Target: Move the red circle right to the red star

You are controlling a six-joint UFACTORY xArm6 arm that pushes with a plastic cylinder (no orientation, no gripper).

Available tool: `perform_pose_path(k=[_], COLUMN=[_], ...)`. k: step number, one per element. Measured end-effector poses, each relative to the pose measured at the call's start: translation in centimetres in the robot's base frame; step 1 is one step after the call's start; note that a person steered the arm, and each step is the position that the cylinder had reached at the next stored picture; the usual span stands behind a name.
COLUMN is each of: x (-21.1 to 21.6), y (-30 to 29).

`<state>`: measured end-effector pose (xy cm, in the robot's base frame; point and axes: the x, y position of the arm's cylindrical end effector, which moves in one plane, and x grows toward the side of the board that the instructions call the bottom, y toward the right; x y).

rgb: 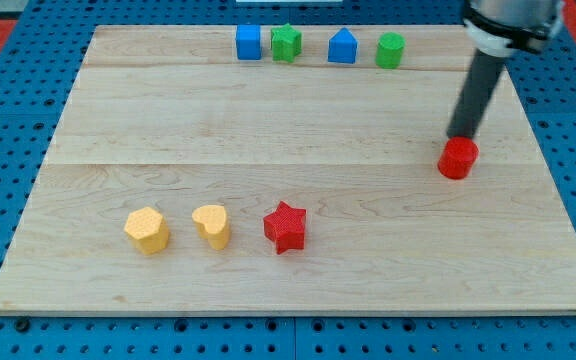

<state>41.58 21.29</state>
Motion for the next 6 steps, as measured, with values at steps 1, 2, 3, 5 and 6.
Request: perform_pose_path(k=[1,2,3,5,6], x=[3.5,6.2,7.6,6.7,4.3], y=[-1.7,-3.4,-2.8,-5.8,-5.8])
